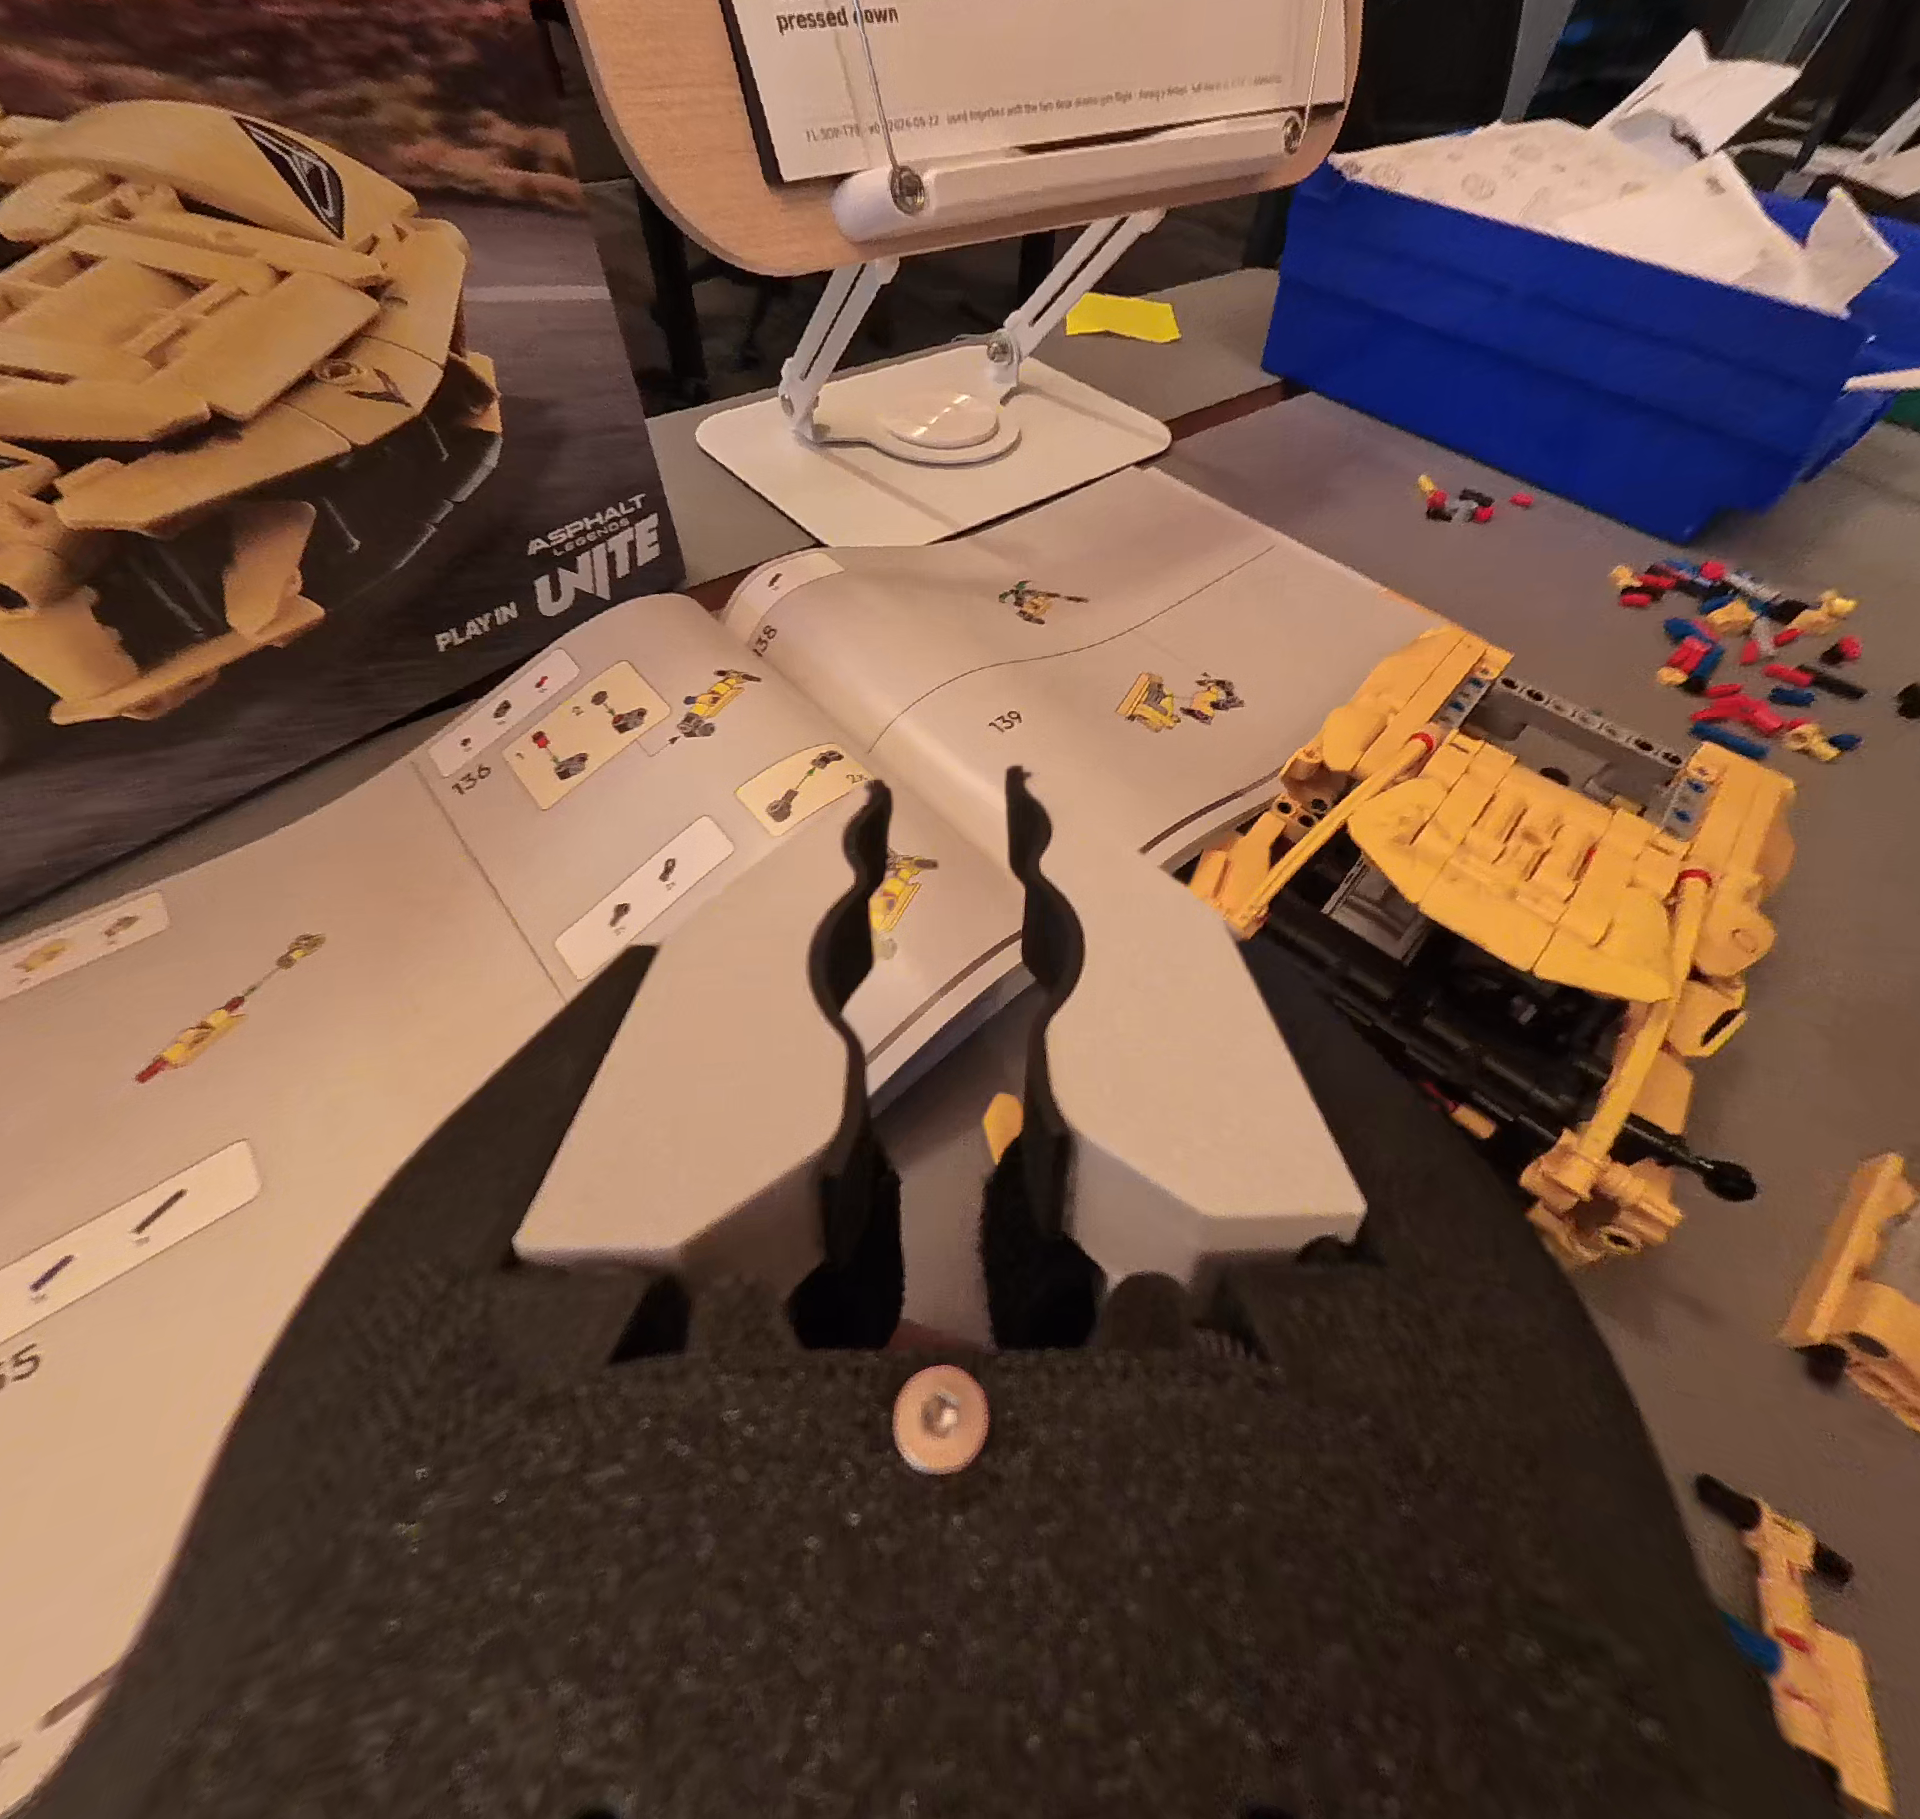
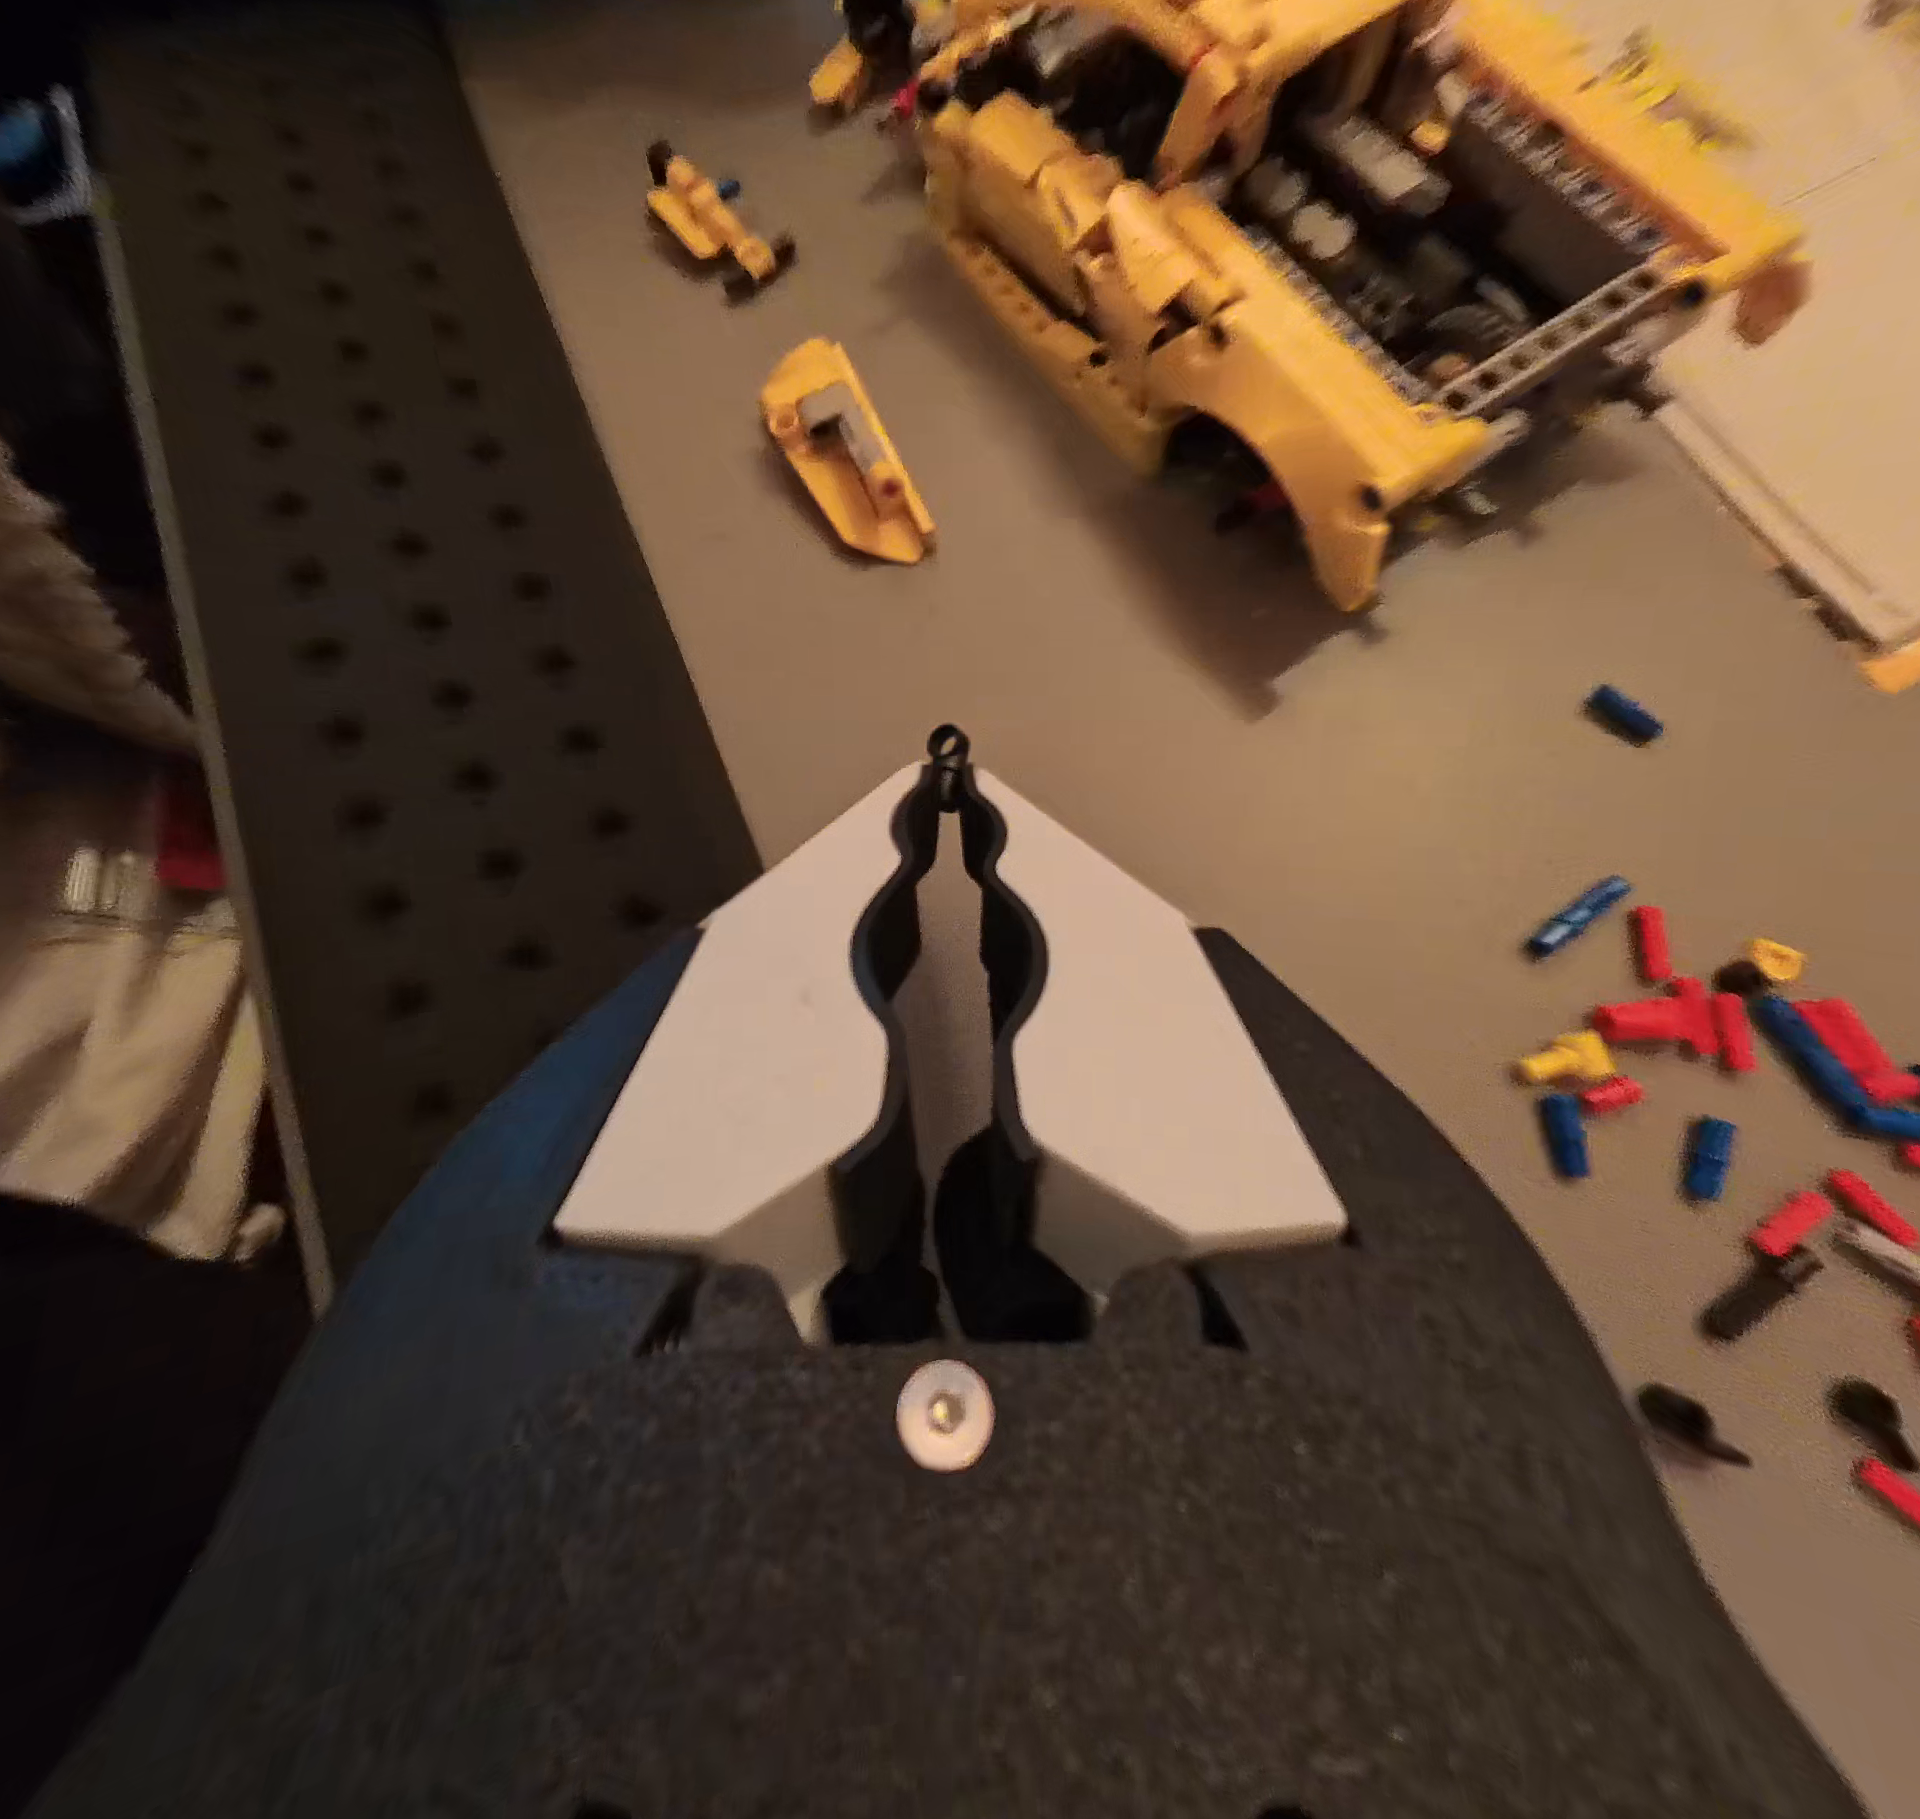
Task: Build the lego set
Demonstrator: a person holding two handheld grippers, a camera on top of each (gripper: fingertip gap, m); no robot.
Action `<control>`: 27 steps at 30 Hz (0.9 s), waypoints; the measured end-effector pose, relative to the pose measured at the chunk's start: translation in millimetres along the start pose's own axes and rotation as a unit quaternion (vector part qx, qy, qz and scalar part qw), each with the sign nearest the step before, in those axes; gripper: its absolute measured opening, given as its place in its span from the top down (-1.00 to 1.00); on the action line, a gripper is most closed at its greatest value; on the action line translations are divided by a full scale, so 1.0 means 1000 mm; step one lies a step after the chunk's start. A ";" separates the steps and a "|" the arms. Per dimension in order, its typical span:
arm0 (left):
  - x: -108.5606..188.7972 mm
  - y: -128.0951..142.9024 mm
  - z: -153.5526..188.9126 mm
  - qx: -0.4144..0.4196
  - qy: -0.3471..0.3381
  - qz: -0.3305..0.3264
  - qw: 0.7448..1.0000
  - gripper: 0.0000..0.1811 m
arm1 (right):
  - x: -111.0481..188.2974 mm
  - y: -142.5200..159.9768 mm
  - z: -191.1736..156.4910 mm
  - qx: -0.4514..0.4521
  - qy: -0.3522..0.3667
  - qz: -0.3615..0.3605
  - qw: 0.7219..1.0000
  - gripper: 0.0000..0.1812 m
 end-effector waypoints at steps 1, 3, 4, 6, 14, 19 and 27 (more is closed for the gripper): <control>0.000 0.000 0.000 -0.005 -0.001 0.000 1.000 0.76 | -0.007 0.005 -0.003 0.009 0.009 -0.015 1.000 0.97; 0.001 -0.001 0.002 -0.008 0.002 0.000 1.000 0.75 | -0.020 0.012 -0.010 0.025 0.013 -0.043 0.999 0.97; 0.001 -0.001 0.003 -0.009 0.003 0.000 1.000 0.75 | -0.025 0.015 -0.012 0.032 0.014 -0.053 0.998 0.97; 0.002 -0.003 0.004 -0.013 0.003 0.002 1.000 0.75 | -0.030 0.020 -0.012 0.045 0.023 -0.066 0.997 0.97; 0.002 0.000 0.004 -0.009 0.006 -0.003 1.000 0.75 | 0.037 0.037 0.017 -0.013 0.099 -0.051 0.994 0.86; 0.000 0.004 0.008 -0.012 0.013 -0.012 1.000 0.75 | 0.085 0.068 0.034 -0.088 0.141 -0.054 0.985 0.89; -0.002 0.008 0.009 -0.016 0.013 -0.017 1.000 0.75 | 0.083 0.077 0.045 -0.076 0.163 -0.064 0.982 0.84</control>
Point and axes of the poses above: each gripper's, where its closed fingertips meet, x back along the fingers, y out of its underside, z = x × y across the jaws, the point moved 2 cm from there along x, back along the fingers, and after that the axes turned 14 degrees about z, right-handed, at the moved point
